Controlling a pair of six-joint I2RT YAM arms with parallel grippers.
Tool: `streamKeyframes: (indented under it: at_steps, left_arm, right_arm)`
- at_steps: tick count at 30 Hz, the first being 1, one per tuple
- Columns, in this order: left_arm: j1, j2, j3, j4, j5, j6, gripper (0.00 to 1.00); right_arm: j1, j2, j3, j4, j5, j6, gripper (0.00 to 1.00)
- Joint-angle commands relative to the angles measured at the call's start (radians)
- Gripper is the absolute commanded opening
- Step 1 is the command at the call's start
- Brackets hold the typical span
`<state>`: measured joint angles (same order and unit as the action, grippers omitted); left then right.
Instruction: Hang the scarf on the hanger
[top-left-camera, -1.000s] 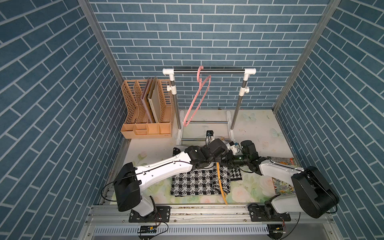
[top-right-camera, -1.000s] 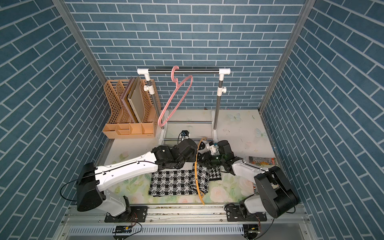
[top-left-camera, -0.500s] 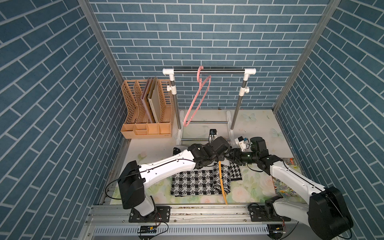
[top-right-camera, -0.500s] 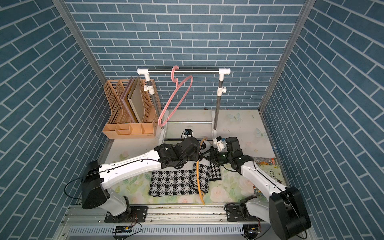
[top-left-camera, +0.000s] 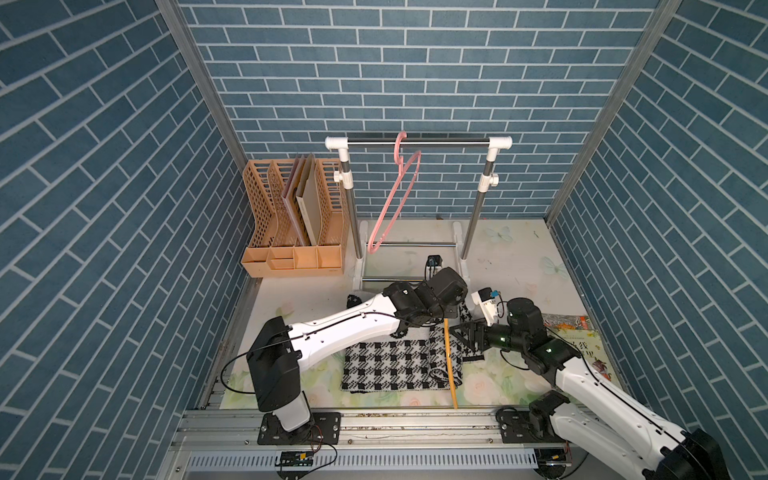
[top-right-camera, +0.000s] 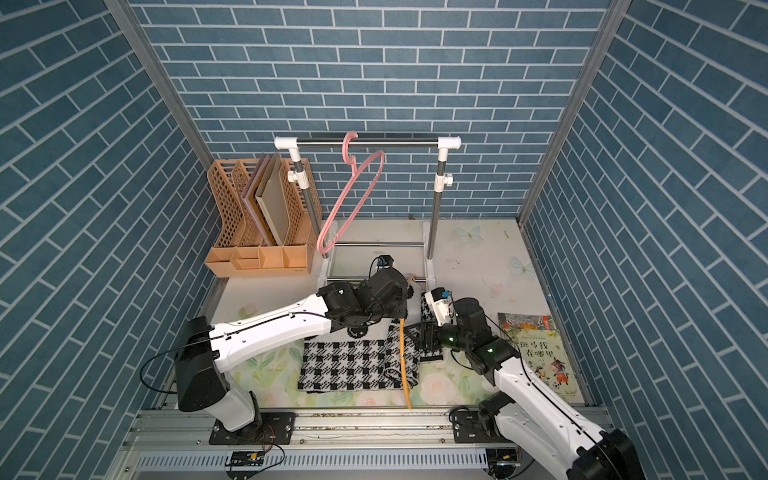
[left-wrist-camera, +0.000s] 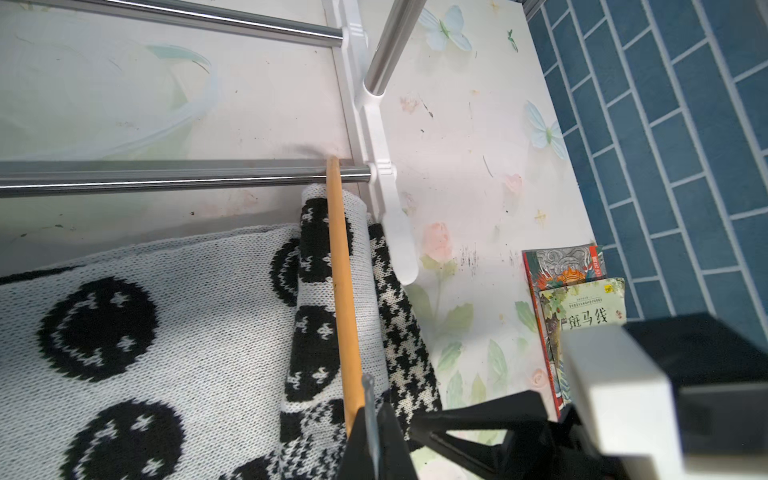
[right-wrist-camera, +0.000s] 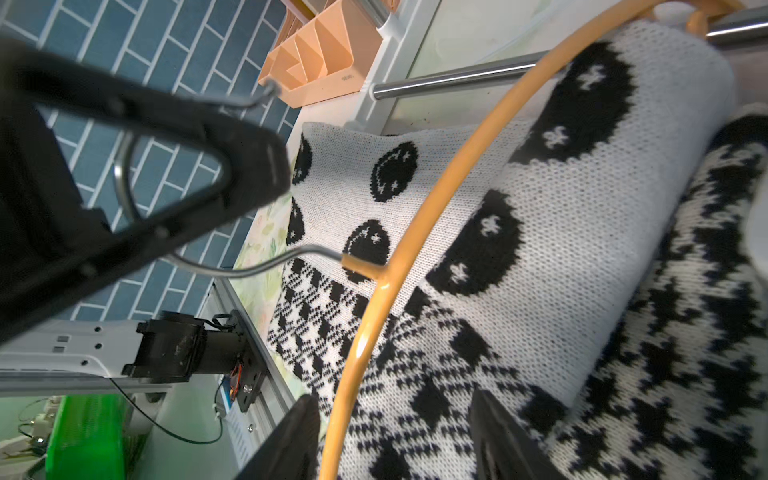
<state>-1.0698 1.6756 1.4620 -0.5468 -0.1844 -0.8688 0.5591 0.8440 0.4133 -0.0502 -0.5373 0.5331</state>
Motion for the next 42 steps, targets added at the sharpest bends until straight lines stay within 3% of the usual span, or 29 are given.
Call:
streamKeyframes:
  at_steps: [1, 5, 12, 24, 35, 39, 42]
  left_arm:
    - [0.002, 0.049, 0.017, 0.003, 0.092, -0.014, 0.00]
    - [0.002, 0.061, 0.029, 0.007, 0.123, -0.005, 0.00]
    - [0.001, 0.053, 0.019, 0.032, 0.161, 0.033, 0.01]
    - [0.001, 0.053, 0.018, 0.088, 0.241, 0.047, 0.34]
    - [0.006, -0.062, 0.067, 0.040, 0.168, 0.107, 0.74]
    - [0.032, -0.152, -0.005, 0.037, 0.127, 0.070, 0.75]
    - [0.066, -0.237, -0.143, 0.047, 0.094, -0.033, 0.74]
  right_arm:
    - [0.055, 0.023, -0.011, 0.127, 0.124, -0.015, 0.63]
    - [0.106, 0.108, 0.010, 0.177, 0.163, 0.005, 0.61]
    - [0.112, 0.130, 0.029, 0.165, 0.245, 0.031, 0.44]
    - [0.112, 0.018, -0.045, 0.067, 0.293, 0.081, 0.22]
    - [0.110, 0.044, -0.077, 0.059, 0.320, 0.149, 0.21]
    - [0.108, 0.069, -0.074, 0.054, 0.331, 0.168, 0.20]
    - [0.107, 0.074, -0.080, 0.060, 0.332, 0.185, 0.19]
